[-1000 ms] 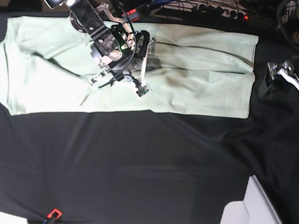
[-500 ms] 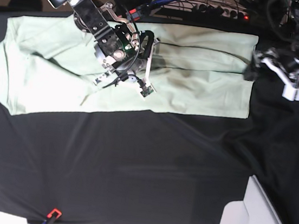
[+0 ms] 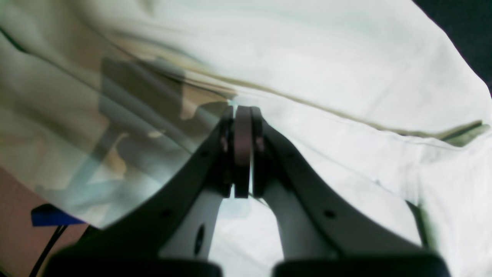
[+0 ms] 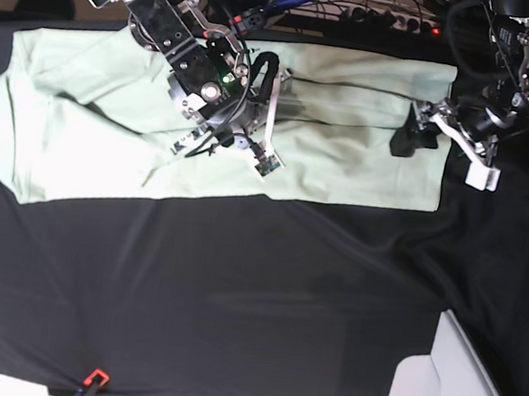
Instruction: Fold the T-shirt properly
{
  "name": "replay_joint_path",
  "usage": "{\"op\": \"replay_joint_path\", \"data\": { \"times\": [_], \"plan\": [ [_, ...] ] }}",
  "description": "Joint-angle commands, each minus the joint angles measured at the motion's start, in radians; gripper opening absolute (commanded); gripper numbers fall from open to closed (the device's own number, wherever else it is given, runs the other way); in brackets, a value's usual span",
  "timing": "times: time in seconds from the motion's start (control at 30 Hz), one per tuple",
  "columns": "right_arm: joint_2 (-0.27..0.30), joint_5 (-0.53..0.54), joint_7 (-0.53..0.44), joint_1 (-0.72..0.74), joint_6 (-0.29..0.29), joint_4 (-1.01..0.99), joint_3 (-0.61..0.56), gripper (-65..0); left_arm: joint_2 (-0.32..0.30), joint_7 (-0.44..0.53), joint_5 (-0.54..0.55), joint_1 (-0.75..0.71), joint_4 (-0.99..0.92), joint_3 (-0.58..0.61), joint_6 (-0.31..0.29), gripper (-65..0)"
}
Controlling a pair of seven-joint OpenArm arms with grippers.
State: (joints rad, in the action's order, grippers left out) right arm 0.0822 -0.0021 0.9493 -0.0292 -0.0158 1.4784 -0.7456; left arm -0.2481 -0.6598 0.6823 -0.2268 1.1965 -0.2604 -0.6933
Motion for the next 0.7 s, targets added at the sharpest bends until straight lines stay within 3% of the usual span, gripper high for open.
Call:
{"op": "replay_joint_path", "data": {
  "times": [0.0,0.13,0.37,0.67],
  "plan": [
    [-0.005,-0.003,-0.008,0.012,0.0,0.02,0.005,-65.0,0.011,-0.054,-0.022,-0.009,0.0,0.016,-0.005,-9.9],
    [-0.005,-0.003,-0.008,0.01,0.0,0.02,0.005,-65.0,0.016,-0.061,-0.022,-0.016,0.0,0.02,-0.005,-25.4],
    [-0.003,-0.005,-0.01,0.008,0.0,0.018,0.005,-65.0,-0.003,-0.062,-0.023,-0.035,0.0,0.017,-0.005,-37.1],
    [-0.003,-0.005,-0.008,0.008,0.0,0.018,0.005,-65.0,-0.007,-0.062,-0.023,-0.033,0.0,0.017,-0.005,-65.0]
  ]
}}
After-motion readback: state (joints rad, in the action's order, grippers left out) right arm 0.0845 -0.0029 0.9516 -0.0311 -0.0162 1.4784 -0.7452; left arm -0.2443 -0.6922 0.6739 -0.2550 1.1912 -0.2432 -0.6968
